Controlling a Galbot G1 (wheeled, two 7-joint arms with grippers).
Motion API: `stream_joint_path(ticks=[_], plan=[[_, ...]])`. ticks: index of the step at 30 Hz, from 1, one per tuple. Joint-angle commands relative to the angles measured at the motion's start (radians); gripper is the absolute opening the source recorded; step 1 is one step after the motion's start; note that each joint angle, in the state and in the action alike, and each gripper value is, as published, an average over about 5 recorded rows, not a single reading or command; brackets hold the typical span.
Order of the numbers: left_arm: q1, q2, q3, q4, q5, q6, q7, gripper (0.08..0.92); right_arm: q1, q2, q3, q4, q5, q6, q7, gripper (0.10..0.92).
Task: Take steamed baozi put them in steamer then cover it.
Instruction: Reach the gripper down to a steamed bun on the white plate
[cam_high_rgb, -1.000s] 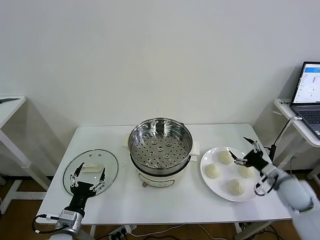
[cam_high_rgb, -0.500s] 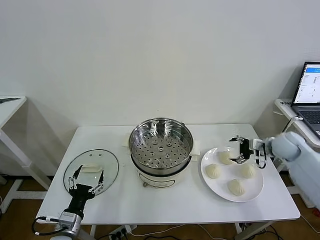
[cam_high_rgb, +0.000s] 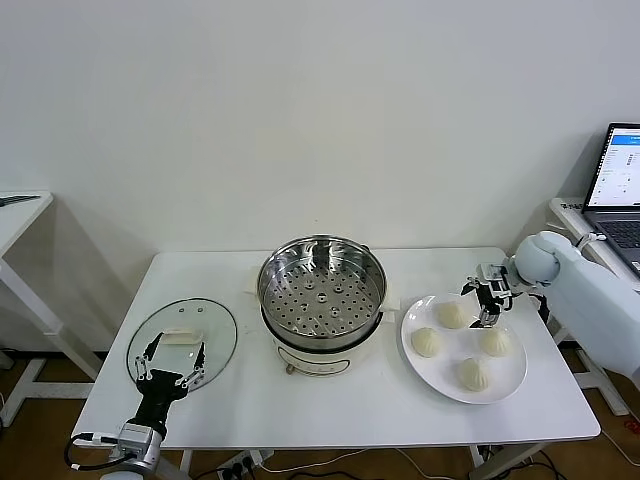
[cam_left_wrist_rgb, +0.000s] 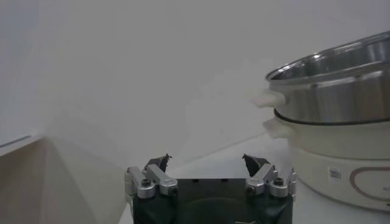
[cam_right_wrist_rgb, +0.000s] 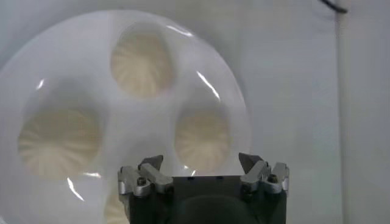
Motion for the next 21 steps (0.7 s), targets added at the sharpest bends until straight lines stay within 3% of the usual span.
stream_joint_path(ticks=[1,15,21], plan=[[0.002,-0.003,0.0,0.007,0.008,-0.006,0.0,0.823,0.044,0.101,-0.049,-0.12,-0.057,0.0,-0.024,0.823],[0.002,-0.011,0.001,0.015,0.016,-0.014,0.0,0.823,0.029,0.122,-0.018,-0.141,-0.104,0.013,-0.001,0.82],[0.004,-0.013,0.001,0.015,0.017,-0.017,0.0,0.823,0.025,0.123,-0.013,-0.138,-0.109,0.016,0.003,0.743]])
